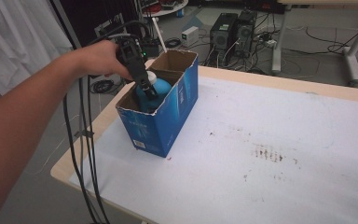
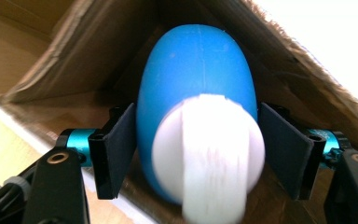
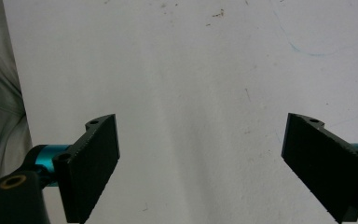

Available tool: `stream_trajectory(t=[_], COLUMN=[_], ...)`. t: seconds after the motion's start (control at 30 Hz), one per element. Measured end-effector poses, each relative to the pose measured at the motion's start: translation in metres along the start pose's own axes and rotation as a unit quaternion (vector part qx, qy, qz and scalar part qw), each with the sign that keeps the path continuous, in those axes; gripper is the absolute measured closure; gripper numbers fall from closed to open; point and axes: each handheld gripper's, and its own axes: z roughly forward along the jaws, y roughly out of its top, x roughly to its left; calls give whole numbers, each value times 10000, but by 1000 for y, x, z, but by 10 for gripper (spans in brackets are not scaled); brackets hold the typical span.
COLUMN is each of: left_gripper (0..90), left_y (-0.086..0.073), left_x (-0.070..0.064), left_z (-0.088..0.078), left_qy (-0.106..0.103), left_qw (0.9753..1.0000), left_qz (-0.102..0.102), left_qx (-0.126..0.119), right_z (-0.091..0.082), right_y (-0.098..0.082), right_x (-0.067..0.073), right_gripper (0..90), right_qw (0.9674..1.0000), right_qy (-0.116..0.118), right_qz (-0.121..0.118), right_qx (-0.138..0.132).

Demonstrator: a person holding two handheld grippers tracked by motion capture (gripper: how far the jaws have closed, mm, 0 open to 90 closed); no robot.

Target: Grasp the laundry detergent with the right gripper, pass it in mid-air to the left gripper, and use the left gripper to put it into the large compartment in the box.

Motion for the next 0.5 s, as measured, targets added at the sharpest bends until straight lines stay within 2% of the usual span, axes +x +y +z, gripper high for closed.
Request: stream_trajectory(t=[0.07, 0.27, 0.37, 0.5], left_gripper=[252, 251, 198, 198], left_y=[-1, 0, 4, 11], left_x=[0, -2, -6, -13], left_z=[-8, -34, -44, -52], left_qy=[37, 55, 66, 124], left_qw=[9999, 9987, 9980, 9975], left_qz=[-58, -74, -17, 145], left_qx=[-137, -500, -623, -684], right_z=[0, -1, -1, -1], right_y=[0, 1, 0, 1], right_x=[1, 2, 3, 4], right_gripper=[107, 107, 107, 107], right_qw=[10000, 10000, 10000, 10000], right_qy=[0, -10, -19, -20], right_qz=[-25, -35, -41, -24], right_qx=[-2, -18, -21, -19])
